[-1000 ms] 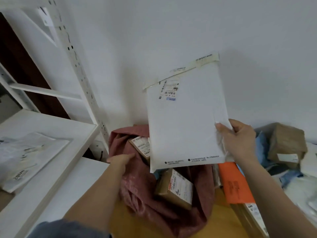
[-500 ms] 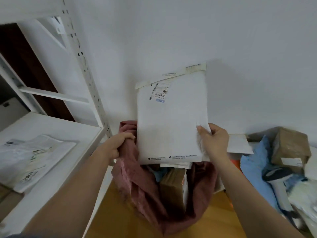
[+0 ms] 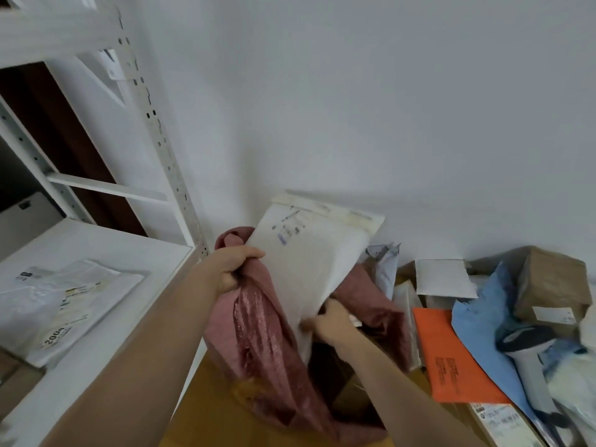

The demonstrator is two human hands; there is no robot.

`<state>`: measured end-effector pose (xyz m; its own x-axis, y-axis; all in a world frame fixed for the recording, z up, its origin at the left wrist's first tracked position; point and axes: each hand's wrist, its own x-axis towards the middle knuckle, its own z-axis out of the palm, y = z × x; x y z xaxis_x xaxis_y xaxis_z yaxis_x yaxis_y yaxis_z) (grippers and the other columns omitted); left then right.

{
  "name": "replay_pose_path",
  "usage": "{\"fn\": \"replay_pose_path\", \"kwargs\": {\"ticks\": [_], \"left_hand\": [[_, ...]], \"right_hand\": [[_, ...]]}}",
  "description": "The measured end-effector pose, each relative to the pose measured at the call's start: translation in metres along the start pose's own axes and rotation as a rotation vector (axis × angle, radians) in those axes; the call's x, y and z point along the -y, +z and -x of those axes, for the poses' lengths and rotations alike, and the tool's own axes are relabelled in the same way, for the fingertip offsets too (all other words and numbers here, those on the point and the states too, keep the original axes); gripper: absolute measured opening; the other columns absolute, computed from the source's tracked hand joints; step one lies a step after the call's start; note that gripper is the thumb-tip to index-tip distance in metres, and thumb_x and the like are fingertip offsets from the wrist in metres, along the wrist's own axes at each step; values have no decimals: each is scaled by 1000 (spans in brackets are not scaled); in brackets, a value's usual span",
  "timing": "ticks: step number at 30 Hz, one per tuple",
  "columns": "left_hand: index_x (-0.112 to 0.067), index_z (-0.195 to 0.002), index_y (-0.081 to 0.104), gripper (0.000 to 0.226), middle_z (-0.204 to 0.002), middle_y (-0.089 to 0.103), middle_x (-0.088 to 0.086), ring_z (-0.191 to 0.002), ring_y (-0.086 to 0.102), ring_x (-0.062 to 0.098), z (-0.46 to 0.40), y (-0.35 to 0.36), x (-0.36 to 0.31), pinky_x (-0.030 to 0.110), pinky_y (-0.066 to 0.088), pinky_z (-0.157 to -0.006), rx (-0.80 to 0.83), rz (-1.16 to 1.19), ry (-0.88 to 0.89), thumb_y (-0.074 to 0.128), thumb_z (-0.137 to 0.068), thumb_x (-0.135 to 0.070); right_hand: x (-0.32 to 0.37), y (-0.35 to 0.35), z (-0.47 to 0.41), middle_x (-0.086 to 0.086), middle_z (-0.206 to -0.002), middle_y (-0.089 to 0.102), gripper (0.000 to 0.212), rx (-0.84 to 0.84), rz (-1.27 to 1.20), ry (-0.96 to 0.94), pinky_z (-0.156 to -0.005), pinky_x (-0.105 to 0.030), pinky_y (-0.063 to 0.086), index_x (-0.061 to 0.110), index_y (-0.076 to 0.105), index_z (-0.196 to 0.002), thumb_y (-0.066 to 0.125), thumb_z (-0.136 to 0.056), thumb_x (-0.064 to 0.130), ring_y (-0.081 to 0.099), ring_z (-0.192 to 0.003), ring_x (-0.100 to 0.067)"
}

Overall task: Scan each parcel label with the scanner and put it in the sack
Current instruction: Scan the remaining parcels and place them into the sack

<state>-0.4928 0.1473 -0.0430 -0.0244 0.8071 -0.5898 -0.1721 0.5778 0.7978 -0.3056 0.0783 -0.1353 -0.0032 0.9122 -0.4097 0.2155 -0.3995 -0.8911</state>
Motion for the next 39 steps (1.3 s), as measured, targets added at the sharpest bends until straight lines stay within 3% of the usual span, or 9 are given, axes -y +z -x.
{"fn": "replay_pose_path", "kwargs": {"ticks": [5, 10, 12, 16, 19, 25, 34, 36, 39], "left_hand": [[-4, -92, 60, 10, -80, 63, 13, -70, 61, 25, -10, 11, 8, 32, 56, -45, -80, -17, -104, 54, -90, 4], [-5, -84, 58, 10, -75, 61, 14, -65, 59, 25, -21, 13, 5, 27, 50, -37, -185, -58, -107, 56, -84, 5], [-5, -82, 57, 10, -74, 59, 14, -64, 58, 26, -24, 20, 6, 28, 49, -33, -203, -70, -125, 55, -84, 6], [-2, -85, 58, 10, -73, 58, 14, -61, 56, 25, -28, 35, 4, 27, 49, -34, -234, -77, -107, 52, -84, 5], [4, -121, 52, 40, -98, 58, 15, -71, 55, 22, -36, 40, -3, 26, 45, -50, -354, -126, 38, 52, -82, 2], [-4, -151, 8, 89, -138, 38, 16, -117, 46, 30, -59, 51, 22, 34, 48, -74, -443, -265, 128, 56, -77, 9], [-6, -152, -4, 140, -144, 39, 18, -115, 53, 34, -44, 26, 24, 48, 53, -85, -367, -752, -110, 93, -57, -39], [-9, -147, 13, 116, -128, 50, 19, -87, 59, 30, -32, 16, 24, 45, 55, -57, -269, -917, -254, 91, -63, -31], [0, -113, 46, 36, -88, 61, 18, -62, 64, 27, -29, 3, 29, 43, 59, -58, -164, -762, -279, 66, -83, -1]], "right_hand": [[7, -34, 0, 0, -110, 72, 47, 541, 471, 265, -63, -23, 55, 23, 62, -115, 79, -77, 45, 70, -72, -11], [29, -108, -26, -9, -129, 61, 83, -35, 449, 162, -90, -36, 53, 7, 48, -136, 59, -80, 68, 62, -113, -27], [24, -125, -42, -13, -147, 44, 96, -302, 170, 72, -102, -43, 45, 11, 22, -150, 68, -80, 57, 48, -129, -31], [19, -125, -57, -10, -131, 56, 100, -233, -452, -59, -106, -48, 43, 38, 13, -152, 72, -82, -1, 56, -121, -24], [18, -119, -59, -13, -97, 68, 84, -210, -444, -90, -91, -41, 53, 38, 37, -135, 68, -78, -15, 67, -94, -23], [20, -123, -45, -12, -102, 74, 42, 340, -240, 63, -72, -34, 60, 8, 68, -105, 73, -72, -18, 72, -93, -26], [42, -118, -57, -12, -82, 69, 36, 31, -406, -35, -50, -21, 55, -1, 64, -92, 56, -73, -31, 70, -63, -15], [48, -116, -58, -8, -79, 69, 37, 4, -410, -71, -50, -20, 54, 1, 64, -91, 56, -73, -31, 70, -59, -13], [52, -109, -56, 0, -70, 72, 35, -25, -428, -122, -50, -16, 53, 3, 64, -89, 60, -73, -28, 70, -59, -9]]}}
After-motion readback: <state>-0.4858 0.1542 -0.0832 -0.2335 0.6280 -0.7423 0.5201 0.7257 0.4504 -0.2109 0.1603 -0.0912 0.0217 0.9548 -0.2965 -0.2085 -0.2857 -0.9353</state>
